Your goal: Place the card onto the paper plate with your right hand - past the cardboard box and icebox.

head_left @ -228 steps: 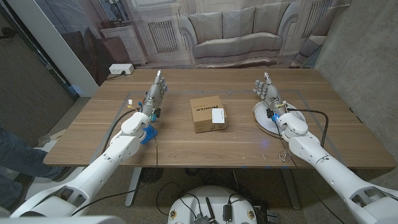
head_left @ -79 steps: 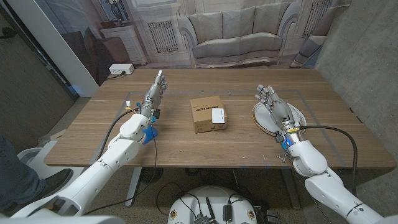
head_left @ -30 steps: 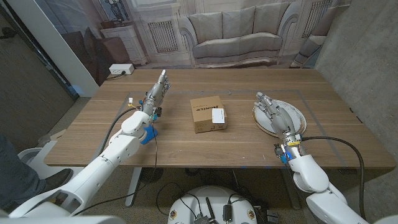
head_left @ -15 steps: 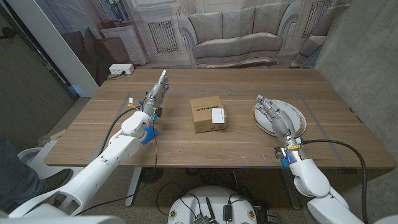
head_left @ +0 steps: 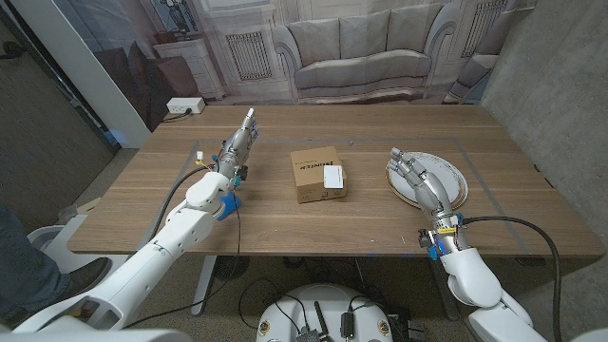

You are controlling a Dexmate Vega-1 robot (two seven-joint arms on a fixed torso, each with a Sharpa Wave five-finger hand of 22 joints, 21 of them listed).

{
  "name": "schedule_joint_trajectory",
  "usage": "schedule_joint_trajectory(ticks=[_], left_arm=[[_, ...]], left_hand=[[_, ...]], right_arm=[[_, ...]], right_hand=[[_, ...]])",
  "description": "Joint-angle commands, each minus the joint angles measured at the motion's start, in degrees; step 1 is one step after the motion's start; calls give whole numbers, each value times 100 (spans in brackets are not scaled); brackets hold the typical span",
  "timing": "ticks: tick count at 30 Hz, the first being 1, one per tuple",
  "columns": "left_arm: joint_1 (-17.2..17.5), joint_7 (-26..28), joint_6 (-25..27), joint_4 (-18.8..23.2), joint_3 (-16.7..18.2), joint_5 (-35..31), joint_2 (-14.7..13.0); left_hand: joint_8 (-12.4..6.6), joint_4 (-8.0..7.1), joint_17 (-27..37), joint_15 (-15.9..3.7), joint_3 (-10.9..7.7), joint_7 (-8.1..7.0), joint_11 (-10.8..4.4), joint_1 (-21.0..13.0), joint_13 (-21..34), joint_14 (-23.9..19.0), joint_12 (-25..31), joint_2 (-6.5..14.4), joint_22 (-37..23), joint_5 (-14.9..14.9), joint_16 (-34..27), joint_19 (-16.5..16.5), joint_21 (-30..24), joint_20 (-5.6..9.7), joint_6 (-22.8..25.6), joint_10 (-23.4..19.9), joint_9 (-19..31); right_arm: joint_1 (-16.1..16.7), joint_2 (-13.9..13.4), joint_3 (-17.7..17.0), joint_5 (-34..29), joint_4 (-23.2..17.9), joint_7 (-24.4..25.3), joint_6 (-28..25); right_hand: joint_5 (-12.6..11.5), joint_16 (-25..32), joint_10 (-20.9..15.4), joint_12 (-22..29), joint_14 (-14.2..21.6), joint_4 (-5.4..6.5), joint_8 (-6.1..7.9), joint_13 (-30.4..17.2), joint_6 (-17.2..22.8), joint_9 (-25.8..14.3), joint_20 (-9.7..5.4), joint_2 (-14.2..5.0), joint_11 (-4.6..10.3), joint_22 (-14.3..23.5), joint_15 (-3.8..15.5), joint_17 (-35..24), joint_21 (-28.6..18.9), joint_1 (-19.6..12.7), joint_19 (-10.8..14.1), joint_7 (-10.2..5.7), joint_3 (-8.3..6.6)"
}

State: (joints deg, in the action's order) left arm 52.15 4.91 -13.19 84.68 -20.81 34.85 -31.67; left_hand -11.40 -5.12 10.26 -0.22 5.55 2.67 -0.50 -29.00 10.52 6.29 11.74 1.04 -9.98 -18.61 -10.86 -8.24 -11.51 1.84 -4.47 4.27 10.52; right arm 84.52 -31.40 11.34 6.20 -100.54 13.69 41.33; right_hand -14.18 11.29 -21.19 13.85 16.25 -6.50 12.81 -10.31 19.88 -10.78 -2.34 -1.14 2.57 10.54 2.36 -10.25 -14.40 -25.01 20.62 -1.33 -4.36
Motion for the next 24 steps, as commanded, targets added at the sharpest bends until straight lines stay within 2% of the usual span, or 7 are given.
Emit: schedule_joint_trajectory(ticks=[1,10,14,24], left_arm=[[-34,39,62,27,-7,-26,-1],[-20,128,130,106,1,-58,-25],[4,139,139,158,8,-63,-45],[30,139,137,215,-3,-78,-53]], left_hand=[[4,43,12,-31,-6,-24,-21,-28,25,18,2,21,-31,14,13,-21,9,338,-20,-16,12],[4,56,12,-37,0,-19,-22,-58,25,14,2,31,-33,24,12,118,-42,390,-11,-22,12],[4,60,12,-38,2,-16,-18,-68,25,13,1,33,-33,27,12,119,-40,389,-8,-24,12],[7,68,13,-1,9,-3,4,-86,25,44,-8,37,-35,34,24,71,-18,382,-9,-5,12]], right_arm=[[53,226,-129,-973,13,470,99],[48,340,-135,-1285,148,631,400],[77,459,-202,-1638,206,825,550],[228,720,-436,-2586,194,1373,709]], right_hand=[[3,52,-137,70,118,-64,25,-28,100,-30,-315,0,35,20,127,-24,-33,-75,99,-40,-13],[-1,76,-231,83,274,-74,34,-29,196,-34,-364,8,73,23,182,-28,-65,-105,254,-94,-10],[-9,87,-324,104,376,-88,50,-30,282,-36,-387,3,127,25,219,-29,-80,-147,341,-163,-19],[-29,95,-452,126,525,-113,81,-31,446,-40,-422,-5,202,27,291,-30,-94,-221,457,-223,-36]])
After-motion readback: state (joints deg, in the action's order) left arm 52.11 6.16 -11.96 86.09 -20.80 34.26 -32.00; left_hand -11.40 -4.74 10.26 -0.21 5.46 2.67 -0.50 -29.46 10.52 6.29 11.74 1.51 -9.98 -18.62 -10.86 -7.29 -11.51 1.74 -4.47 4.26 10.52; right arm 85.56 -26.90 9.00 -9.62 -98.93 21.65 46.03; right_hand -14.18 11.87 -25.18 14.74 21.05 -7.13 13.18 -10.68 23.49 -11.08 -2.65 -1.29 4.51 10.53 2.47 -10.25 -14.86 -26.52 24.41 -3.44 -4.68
